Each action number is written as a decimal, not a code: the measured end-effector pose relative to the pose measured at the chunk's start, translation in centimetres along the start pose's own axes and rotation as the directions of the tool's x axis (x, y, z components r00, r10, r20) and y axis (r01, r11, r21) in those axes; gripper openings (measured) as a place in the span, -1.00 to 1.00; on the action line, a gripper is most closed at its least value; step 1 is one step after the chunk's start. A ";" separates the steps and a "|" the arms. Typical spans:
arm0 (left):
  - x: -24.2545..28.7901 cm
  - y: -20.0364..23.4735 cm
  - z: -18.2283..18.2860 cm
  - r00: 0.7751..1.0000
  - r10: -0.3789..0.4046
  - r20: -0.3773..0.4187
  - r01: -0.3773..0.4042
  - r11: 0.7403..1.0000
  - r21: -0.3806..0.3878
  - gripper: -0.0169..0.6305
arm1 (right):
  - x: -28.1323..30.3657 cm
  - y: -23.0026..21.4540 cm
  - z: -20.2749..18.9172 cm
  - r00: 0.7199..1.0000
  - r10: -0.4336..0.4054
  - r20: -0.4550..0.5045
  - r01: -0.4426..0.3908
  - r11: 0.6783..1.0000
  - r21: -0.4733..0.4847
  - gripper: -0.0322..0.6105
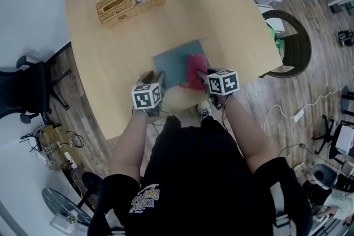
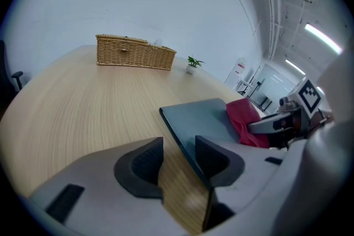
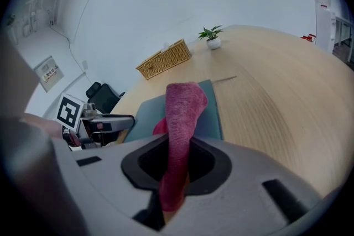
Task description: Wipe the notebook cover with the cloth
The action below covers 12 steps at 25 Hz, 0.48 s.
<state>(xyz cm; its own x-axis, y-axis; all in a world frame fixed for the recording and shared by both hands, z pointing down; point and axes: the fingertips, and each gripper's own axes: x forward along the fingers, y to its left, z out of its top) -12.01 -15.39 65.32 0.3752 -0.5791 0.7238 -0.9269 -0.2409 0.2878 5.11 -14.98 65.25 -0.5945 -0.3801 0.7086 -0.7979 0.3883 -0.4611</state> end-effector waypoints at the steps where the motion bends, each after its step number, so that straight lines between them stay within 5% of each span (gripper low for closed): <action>1: 0.0 0.0 0.0 1.000 0.000 0.000 0.000 1.000 0.000 -0.40 | -0.2 -0.3 -0.1 1.000 0.000 0.002 0.000 1.000 0.005 -0.70; 12: 0.0 0.0 -0.1 1.000 0.002 0.002 -0.002 1.000 0.002 -0.40 | -1.5 -2.4 -0.2 1.000 -0.008 0.005 0.008 0.999 0.047 -0.70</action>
<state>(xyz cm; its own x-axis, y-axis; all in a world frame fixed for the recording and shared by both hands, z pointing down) -11.98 -15.34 65.41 0.3731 -0.5816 0.7229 -0.9278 -0.2414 0.2846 7.98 -15.19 65.40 -0.5888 -0.3877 0.7093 -0.8062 0.3454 -0.4804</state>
